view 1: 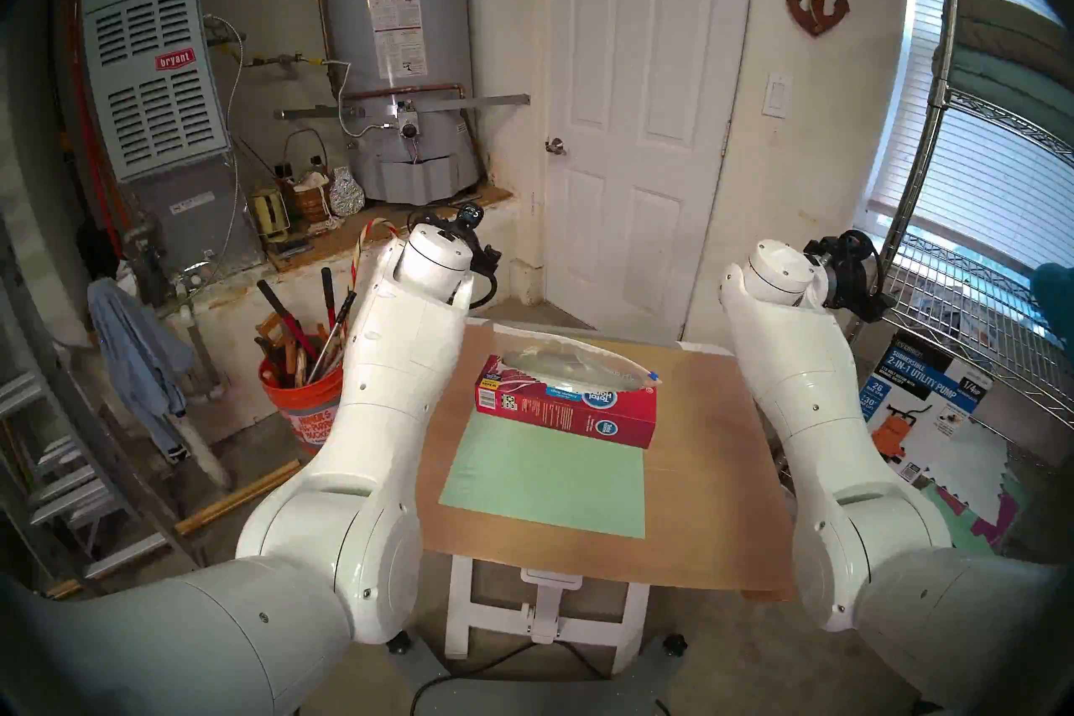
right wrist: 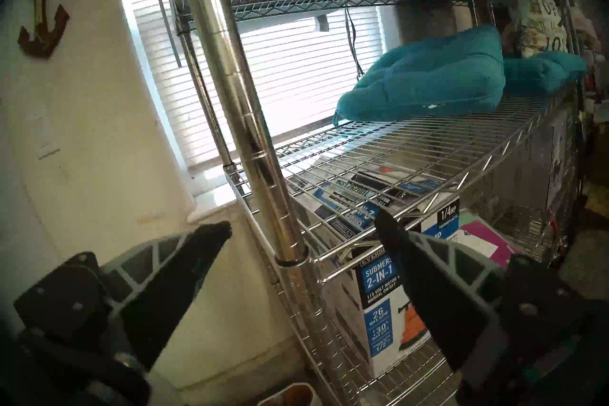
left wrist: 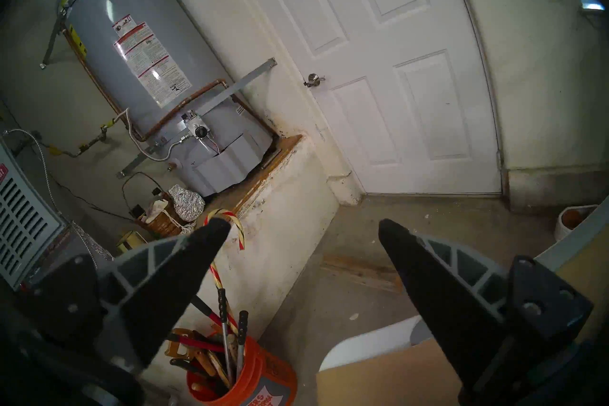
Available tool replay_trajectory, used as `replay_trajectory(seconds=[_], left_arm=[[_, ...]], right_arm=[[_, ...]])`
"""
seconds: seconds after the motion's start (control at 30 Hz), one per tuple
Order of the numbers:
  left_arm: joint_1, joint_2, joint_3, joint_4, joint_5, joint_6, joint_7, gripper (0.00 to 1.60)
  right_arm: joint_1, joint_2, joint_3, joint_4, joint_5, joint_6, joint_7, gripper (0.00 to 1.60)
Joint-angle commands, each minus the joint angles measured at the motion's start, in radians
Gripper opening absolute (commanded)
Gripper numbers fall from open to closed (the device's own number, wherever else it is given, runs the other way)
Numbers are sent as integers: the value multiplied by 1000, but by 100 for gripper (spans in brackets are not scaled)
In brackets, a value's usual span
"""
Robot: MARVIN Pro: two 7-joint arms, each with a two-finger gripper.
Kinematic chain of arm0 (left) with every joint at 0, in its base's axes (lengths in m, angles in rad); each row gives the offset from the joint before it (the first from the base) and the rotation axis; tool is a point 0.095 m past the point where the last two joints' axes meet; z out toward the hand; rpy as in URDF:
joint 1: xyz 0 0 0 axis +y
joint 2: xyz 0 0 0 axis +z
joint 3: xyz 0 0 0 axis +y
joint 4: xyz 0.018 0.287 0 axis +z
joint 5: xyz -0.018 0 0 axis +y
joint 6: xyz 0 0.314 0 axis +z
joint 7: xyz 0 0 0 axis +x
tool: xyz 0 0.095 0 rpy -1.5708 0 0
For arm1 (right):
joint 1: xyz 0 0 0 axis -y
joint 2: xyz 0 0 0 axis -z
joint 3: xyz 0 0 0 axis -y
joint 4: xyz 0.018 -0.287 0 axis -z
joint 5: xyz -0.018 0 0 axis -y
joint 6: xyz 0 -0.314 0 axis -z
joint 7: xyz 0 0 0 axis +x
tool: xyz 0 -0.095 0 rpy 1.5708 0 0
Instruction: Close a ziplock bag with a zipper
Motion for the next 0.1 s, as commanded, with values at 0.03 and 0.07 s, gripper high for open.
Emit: replay_trajectory(seconds=[0.03,0.07], left_arm=[[-21,1,-4,-31,-5,-9,-1,160],[-21,1,-4,-31,-5,-9,-1,160]], right_arm=[[23,-1,-8,-17,-7,-4,2,160],[23,-1,-8,-17,-7,-4,2,160]])
